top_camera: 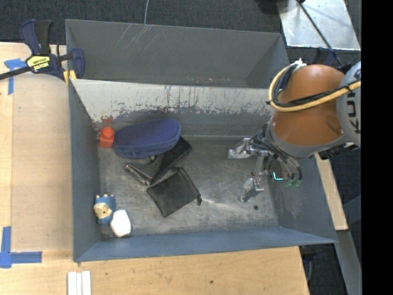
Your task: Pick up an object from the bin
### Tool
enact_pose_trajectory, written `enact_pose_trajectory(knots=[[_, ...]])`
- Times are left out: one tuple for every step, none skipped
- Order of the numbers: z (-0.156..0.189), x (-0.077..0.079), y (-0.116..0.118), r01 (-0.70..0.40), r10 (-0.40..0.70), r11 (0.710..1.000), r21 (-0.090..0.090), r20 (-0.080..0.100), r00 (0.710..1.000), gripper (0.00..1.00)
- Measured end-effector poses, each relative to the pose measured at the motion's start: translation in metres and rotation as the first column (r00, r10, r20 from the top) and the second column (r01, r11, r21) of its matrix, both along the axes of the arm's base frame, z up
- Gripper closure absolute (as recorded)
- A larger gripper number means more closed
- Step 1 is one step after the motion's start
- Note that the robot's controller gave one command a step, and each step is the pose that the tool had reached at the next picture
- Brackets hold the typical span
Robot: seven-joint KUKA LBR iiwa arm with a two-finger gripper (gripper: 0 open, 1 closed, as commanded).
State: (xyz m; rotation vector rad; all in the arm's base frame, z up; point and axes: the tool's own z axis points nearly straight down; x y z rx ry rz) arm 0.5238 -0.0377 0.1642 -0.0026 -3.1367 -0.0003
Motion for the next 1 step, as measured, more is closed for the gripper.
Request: enact_pose_trajectory(knots=[[-0.068,-0.0208,0.063,-0.433,0.433,0.901,0.003,0.003,0.901,0.0]])
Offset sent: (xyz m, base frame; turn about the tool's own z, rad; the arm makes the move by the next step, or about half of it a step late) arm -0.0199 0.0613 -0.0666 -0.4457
